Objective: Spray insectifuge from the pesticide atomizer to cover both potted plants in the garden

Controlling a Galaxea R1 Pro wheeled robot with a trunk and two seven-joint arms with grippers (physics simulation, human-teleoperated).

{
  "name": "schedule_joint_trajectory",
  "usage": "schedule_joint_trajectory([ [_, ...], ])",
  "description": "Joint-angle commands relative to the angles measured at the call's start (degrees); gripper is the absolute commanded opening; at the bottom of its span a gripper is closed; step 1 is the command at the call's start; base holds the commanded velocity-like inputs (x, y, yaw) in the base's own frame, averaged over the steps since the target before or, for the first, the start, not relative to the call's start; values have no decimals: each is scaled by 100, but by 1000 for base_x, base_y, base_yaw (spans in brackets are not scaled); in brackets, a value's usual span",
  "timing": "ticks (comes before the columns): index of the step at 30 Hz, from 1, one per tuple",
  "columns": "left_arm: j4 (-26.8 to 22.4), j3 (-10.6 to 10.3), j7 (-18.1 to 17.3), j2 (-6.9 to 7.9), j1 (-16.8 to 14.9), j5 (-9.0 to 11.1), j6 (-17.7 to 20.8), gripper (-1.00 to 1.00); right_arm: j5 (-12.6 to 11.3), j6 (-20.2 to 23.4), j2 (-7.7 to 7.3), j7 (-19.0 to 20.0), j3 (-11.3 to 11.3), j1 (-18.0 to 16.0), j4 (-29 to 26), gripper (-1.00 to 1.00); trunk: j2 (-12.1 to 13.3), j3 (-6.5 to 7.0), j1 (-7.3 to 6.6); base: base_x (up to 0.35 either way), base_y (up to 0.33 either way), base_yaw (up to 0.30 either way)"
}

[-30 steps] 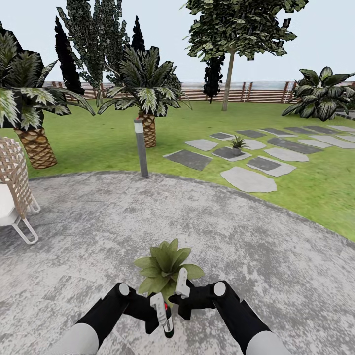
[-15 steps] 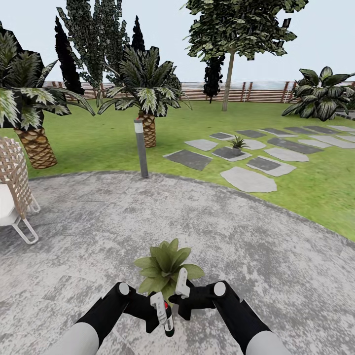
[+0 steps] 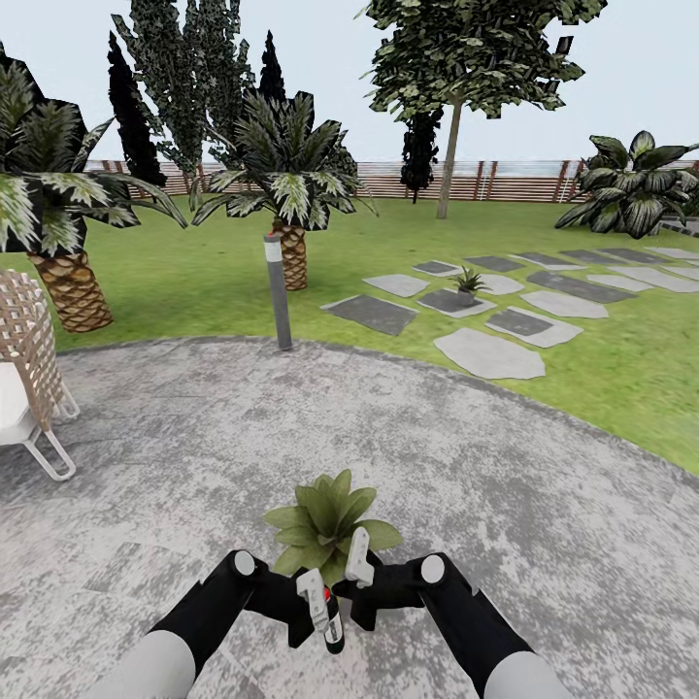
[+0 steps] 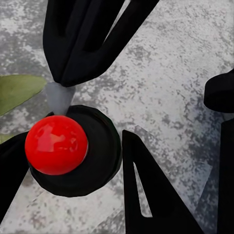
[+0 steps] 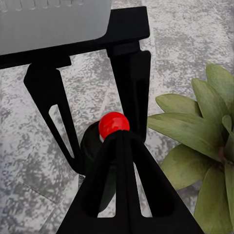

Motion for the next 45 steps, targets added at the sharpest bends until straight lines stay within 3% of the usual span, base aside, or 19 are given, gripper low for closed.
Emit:
schedule_joint_trajectory([
  [1,-7,4,-17,-1,-2,-33,-11,-100,60,-55,2,6,-6,-2,-5,-100,-2,-5,-1,0,0,0],
  [25,-14,4,-186,-7,-11,-30,-20,-100,67,-55,2,-2,-6,-2,3,-100,-2,-5,-1,0,0,0],
  [32,-14,-4,-193,-1,-11,294,-36,-100,68,-55,2,-3,-6,-2,3,-100,-2,-5,-1,0,0,0],
  [45,41,-23,-174,38,-3,300,-38,-100,68,-55,2,-3,-6,-2,3,-100,-2,-5,-1,0,0,0],
])
